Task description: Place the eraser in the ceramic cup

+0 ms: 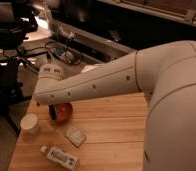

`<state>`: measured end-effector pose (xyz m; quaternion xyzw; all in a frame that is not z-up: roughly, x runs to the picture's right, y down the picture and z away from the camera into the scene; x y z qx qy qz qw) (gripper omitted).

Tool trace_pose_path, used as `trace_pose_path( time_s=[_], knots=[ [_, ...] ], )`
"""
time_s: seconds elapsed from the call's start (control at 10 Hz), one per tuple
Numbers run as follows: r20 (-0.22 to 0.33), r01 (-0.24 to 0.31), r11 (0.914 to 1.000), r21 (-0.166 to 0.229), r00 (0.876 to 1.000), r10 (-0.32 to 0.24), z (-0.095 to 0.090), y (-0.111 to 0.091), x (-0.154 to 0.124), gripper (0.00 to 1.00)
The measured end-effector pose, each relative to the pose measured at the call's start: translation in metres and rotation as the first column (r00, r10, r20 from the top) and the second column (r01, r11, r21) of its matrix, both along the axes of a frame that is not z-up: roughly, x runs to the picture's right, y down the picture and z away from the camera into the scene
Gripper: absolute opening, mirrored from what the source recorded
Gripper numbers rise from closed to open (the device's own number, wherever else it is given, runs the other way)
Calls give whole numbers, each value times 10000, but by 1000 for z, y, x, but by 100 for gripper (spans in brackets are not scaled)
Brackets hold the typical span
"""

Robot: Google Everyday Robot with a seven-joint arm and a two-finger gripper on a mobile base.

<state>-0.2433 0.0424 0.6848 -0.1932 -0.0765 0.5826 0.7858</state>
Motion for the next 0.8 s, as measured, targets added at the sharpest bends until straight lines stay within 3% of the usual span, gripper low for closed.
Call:
trace_pose_path(
  time_s=[0.5,0.8],
  knots=[
    [1165,709,9971,288,9905,-738,-5,-3,-77,2],
    [1697,817,9964,209,9819,-840,-9,0,-103,27]
  ],
)
